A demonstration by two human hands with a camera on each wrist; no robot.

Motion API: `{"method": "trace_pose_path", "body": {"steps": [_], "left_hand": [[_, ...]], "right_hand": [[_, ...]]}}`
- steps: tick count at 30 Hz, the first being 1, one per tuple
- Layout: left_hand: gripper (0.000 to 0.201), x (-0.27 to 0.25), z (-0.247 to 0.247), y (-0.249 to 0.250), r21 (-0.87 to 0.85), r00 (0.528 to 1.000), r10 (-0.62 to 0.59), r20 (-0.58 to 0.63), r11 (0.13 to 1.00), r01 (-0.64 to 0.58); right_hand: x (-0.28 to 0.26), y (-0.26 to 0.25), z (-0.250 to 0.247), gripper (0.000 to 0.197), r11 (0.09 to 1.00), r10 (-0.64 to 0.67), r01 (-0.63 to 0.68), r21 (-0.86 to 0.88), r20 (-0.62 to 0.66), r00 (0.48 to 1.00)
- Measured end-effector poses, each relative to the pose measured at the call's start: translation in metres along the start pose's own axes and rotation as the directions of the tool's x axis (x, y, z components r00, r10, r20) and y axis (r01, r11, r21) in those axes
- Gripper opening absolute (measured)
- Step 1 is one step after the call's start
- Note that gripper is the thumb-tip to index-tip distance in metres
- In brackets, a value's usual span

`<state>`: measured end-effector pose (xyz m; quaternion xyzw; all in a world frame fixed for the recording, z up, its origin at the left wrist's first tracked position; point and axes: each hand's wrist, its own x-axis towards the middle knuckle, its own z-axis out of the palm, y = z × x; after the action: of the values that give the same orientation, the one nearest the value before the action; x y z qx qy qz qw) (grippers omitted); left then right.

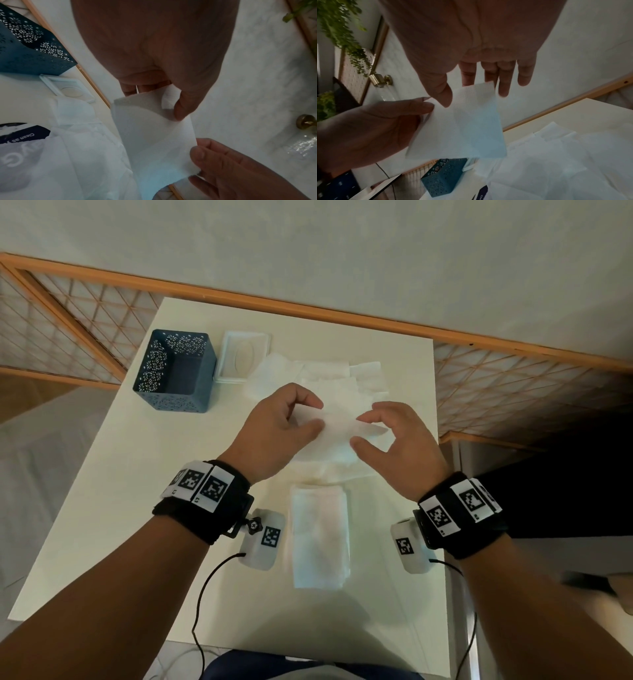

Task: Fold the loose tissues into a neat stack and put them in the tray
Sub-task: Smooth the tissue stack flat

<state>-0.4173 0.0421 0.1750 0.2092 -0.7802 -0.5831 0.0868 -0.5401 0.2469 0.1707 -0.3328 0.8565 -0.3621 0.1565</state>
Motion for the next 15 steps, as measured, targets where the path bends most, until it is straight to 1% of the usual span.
{"method": "trace_pose_path", "body": {"steps": [1,3,4,6,8,10,11,12,13,15], "left_hand": [[0.020,0.000,0.001,0.001,0.015,1.000,-0.002,0.013,1.000,0.001],[0.022,0.001,0.002,0.004,0.043,1.000,-0.003,0.026,0.999,0.002],[0.022,0.001,0.002,0.006,0.045,0.999,-0.009,0.032,0.999,0.007],[0.024,0.000,0.000,0.007,0.040,0.997,-0.052,0.064,0.998,0.050],[0.028,-0.001,-0.004,0.002,0.093,0.985,-0.123,0.122,0.989,0.112],[0.029,-0.004,-0.008,-0.006,0.146,0.964,-0.195,0.183,0.975,0.170],[0.029,-0.006,-0.009,-0.011,0.129,0.953,-0.228,0.198,0.970,0.205],[0.028,-0.008,-0.008,-0.016,0.090,0.944,-0.259,0.204,0.965,0.245],[0.027,-0.011,-0.007,-0.021,0.051,0.934,-0.292,0.208,0.956,0.288],[0.026,-0.016,0.000,-0.032,0.015,0.909,-0.354,0.220,0.933,0.360]], "right_hand": [[0.000,-0.002,0.001,0.026,1.000,0.005,-0.005,0.008,0.026,1.000],[-0.002,-0.007,0.004,0.013,0.998,0.033,-0.037,0.047,0.073,0.997],[-0.004,-0.008,0.006,0.013,0.997,0.033,-0.038,0.065,0.081,0.996],[-0.012,-0.006,0.011,0.024,0.991,0.044,-0.054,0.126,0.079,0.996],[-0.021,0.001,0.017,0.031,0.957,0.122,-0.139,0.255,0.079,0.989],[-0.031,0.011,0.024,0.040,0.869,0.265,-0.292,0.399,0.121,0.956],[-0.037,0.015,0.028,0.040,0.808,0.343,-0.377,0.454,0.158,0.926],[-0.042,0.020,0.033,0.035,0.747,0.402,-0.449,0.490,0.204,0.892],[-0.048,0.022,0.037,0.025,0.696,0.441,-0.506,0.510,0.253,0.861],[-0.061,0.026,0.046,0.010,0.669,0.472,-0.565,0.484,0.311,0.825]]}}
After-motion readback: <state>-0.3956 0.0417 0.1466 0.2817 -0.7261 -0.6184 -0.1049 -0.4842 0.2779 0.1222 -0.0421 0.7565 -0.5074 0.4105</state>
